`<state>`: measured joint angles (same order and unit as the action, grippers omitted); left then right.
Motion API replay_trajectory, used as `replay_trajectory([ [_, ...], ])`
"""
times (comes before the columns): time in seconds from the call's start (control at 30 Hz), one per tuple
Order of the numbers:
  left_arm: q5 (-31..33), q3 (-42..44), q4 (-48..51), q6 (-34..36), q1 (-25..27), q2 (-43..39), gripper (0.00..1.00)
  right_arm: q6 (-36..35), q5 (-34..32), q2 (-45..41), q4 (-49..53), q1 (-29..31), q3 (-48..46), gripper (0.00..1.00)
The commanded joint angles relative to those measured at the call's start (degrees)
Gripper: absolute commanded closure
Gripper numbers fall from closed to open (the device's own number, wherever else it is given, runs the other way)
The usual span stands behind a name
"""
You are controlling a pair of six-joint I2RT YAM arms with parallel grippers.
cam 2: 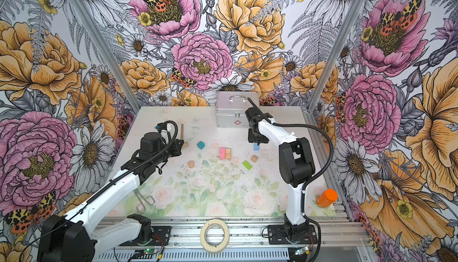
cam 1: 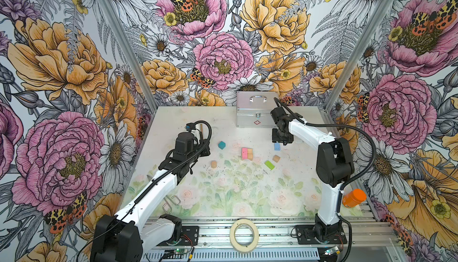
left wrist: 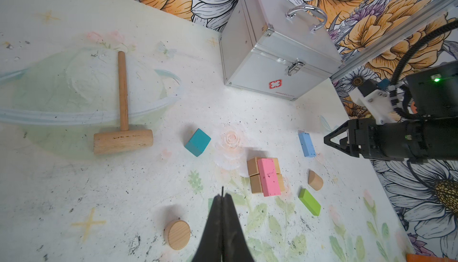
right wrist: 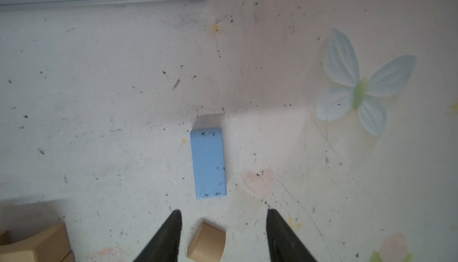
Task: Build the wood block tower
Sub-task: 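Move the open right gripper over the blue block and close on it, then lift the blue block with the right gripper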
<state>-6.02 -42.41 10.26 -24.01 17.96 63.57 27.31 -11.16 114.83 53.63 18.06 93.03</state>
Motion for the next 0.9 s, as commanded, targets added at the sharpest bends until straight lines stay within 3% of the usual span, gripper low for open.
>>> replay_trajectory([
  [0.0,0.42,-1.44,0.21,-0.51,-0.21,0.59,0.97,-1.36,2.65,2.29,-3.2,-0.78,-0.31,0.43],
  [0.53,1.1,-1.71,0.46,-0.61,0.15,1.64,0.97,-0.38,7.09,6.89,-6.38,-2.55,-1.1,0.42],
  [0.87,0.88,-1.79,0.31,-0.8,0.41,1.97,0.97,-0.06,7.38,7.07,-6.87,-2.65,-1.62,0.57],
])
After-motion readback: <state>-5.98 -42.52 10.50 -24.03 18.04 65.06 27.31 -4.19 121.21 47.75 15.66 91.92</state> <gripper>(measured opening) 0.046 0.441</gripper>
